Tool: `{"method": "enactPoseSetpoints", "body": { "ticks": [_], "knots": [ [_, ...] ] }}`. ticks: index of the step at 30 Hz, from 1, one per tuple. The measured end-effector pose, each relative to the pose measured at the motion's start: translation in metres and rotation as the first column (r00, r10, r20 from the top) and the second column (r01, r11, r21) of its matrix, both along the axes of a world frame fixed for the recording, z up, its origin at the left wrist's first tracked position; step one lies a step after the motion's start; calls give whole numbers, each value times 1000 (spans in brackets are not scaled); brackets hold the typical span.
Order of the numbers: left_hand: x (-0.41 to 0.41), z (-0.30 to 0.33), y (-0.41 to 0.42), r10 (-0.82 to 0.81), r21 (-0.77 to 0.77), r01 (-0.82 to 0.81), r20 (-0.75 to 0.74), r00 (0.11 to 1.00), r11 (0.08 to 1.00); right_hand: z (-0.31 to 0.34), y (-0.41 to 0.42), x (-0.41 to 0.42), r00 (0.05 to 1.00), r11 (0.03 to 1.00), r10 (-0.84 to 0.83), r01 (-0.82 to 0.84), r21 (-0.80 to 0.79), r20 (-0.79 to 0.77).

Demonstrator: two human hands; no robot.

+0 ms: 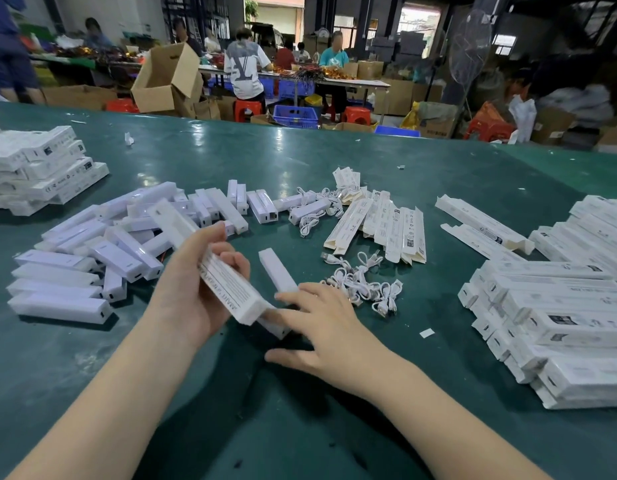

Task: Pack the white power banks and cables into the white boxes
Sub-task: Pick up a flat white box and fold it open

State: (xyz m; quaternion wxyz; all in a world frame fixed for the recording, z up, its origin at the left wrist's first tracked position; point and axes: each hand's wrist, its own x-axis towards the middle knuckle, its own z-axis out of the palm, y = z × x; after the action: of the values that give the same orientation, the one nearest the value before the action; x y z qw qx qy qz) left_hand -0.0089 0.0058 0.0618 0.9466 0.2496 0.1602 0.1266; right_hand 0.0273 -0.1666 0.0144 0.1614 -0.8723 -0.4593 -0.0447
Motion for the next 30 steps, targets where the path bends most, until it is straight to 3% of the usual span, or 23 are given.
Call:
{"method": "enactPoseSetpoints", "body": {
  "ticks": [2,5,7,8,10,12,14,16,18,21,27,30],
  "knots": [
    [1,-2,6,66,40,-64,-48,997,997,-2,3,-1,998,1000,-10,8,29,57],
    [3,-4,14,201,228,-180,-73,977,957,-1,5,-5,992,984,-62,43,172,107],
    [3,-6,21,331,474,-282,-21,943,834,1,4,-8,990,943,-127,103,316,55],
    [3,-8,24,393,629,-323,30,919,707,4,2,-9,986,889,-161,158,430,-30],
    [3,-14,27,454,867,-350,167,875,354,14,-5,-6,944,704,-167,315,636,-284],
    [2,-21,27,418,956,-291,253,873,28,27,-15,0,860,500,-53,463,732,-508],
    [3,-28,22,333,947,-210,285,899,-243,42,-26,6,780,311,118,558,769,-614],
    [4,-32,18,250,913,-164,270,930,-375,55,-35,10,704,128,310,634,762,-639],
    [6,-35,16,224,890,-130,248,943,-438,63,-43,12,657,24,445,670,742,-608],
    [8,-37,17,237,860,-123,270,933,-494,66,-50,13,690,34,433,631,775,-581],
    [5,-33,17,228,783,-175,374,899,-596,62,-51,10,843,302,175,447,842,-509],
    [5,-32,19,200,721,-197,425,883,-664,61,-49,6,868,366,111,417,832,-484]
  ]
}}
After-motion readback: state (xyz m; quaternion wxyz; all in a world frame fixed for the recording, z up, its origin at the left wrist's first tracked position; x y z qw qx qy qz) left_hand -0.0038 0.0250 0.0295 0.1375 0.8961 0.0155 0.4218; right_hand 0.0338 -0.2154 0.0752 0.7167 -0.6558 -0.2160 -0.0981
